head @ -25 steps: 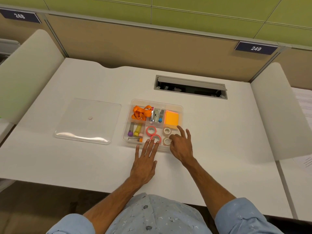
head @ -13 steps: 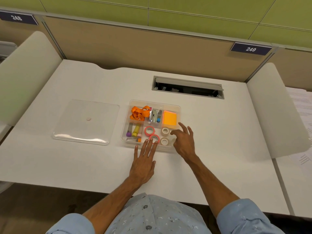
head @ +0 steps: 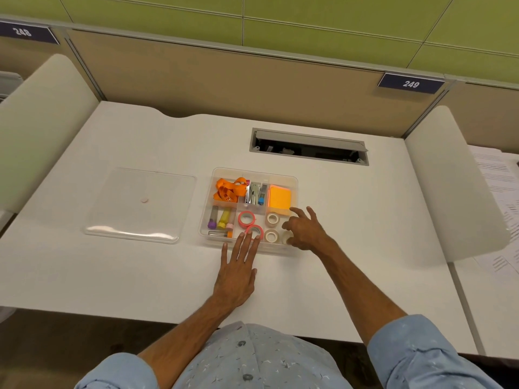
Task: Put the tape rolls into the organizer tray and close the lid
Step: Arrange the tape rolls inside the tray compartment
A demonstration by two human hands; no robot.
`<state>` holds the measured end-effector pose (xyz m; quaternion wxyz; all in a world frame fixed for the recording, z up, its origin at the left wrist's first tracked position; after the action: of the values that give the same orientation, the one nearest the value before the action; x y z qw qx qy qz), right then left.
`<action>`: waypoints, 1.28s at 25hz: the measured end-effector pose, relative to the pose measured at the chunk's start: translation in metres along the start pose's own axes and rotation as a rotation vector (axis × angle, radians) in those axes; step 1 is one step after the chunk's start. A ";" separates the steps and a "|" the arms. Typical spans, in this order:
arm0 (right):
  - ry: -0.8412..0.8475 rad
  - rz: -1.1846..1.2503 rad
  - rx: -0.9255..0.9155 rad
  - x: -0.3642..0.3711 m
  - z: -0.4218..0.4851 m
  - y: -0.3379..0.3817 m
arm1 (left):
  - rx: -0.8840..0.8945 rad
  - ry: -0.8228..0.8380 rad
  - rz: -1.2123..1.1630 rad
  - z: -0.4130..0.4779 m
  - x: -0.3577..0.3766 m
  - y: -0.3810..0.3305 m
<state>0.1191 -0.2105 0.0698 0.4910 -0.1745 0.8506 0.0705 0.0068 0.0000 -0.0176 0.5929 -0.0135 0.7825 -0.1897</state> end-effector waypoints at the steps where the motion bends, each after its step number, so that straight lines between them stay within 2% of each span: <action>1: 0.003 -0.013 -0.002 -0.001 0.002 0.001 | -0.002 0.005 0.006 0.000 0.000 0.000; 7: -0.028 -0.047 0.019 -0.002 0.004 0.002 | 0.001 0.002 -0.004 0.001 0.001 0.002; 12: -0.151 0.222 0.188 -0.002 0.001 0.009 | -0.001 0.002 -0.016 0.001 0.003 0.003; 19: -0.232 0.371 0.330 0.019 -0.010 0.042 | -0.004 0.027 -0.012 0.003 0.002 0.005; 27: -0.205 0.412 0.354 0.023 -0.010 0.052 | -0.007 0.039 0.007 0.003 0.002 0.006; 32: -0.187 0.355 0.346 0.022 -0.009 0.047 | -0.010 0.039 0.005 0.004 0.003 0.006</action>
<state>0.0845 -0.1740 0.0531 0.5699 0.0713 0.8182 0.0250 0.0114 0.0037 -0.0229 0.5781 -0.0107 0.7947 -0.1846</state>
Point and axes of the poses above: each hand's wrist, its own z-axis towards the middle knuckle, its own x-axis out of the palm, y = z × x, the point moved 1 cm from there along z, towards the middle knuckle, and after that the axes turned 6 degrees about -z, right-handed, at the moved point
